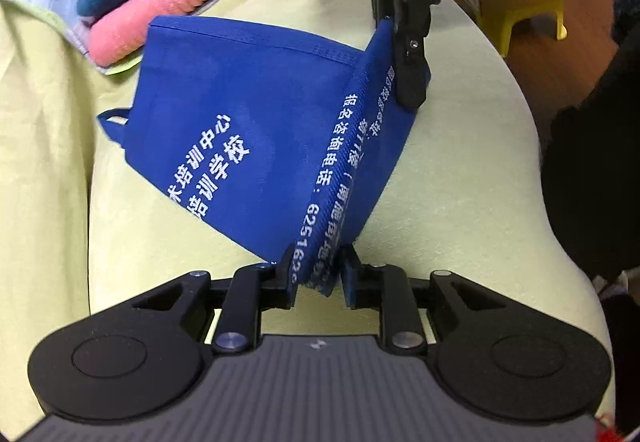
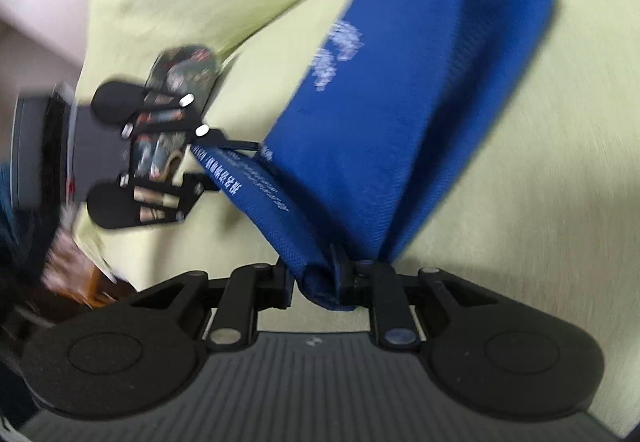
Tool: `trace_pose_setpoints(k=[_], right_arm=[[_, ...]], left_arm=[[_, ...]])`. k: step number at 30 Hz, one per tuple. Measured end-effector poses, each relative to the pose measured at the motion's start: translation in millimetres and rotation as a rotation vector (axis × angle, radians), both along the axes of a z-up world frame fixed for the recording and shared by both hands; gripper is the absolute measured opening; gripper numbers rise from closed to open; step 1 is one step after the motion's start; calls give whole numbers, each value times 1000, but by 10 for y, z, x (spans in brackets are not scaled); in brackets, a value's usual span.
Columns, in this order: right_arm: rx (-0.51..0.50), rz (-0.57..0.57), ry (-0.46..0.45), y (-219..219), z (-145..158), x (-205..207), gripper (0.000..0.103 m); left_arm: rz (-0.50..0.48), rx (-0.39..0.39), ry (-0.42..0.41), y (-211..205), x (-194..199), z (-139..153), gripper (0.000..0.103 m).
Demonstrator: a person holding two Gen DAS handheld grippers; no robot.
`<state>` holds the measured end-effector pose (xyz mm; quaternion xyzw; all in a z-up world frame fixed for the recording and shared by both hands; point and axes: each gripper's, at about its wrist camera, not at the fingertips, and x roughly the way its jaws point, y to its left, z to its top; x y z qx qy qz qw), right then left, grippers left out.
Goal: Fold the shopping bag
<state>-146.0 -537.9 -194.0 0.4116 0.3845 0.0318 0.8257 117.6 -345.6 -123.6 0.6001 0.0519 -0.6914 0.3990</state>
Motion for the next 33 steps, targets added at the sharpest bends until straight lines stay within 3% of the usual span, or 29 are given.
trace_pose_setpoints(k=[5,8,10,15,21,25,26,28,30,33], right_arm=[[125,-36,76,-130,-67,34,13],[172,-70,107,-172,-124,59,11],[193,-79,123,-197,-136,68,11],[223,-75,172,-262,-126,138,10],[235,-38,243,-374,-97,283,10],[228,-12,278,-422,-84,395,9],[228,-8,284,-435,-86,410,9],[229,-8,286,-460,-92,414,9],[233,-17,277,-473,-104,404,8],[207,-50,226,-443,-83,356,9]], left_arm=[[45,-41,-27,55,54,39,31],[84,-95,-106,83,116,103,18],[94,-117,-86,109,112,218,18],[-12,-165,-31,137,-233,263,19],[-39,-168,-21,-76,-484,-29,19],[-5,-123,-16,-238,-494,-200,19],[12,-109,-8,-264,-481,-223,13],[40,-90,14,-300,-460,-249,11],[57,-75,27,-332,-469,-283,0],[69,-92,7,-335,-511,-327,0]])
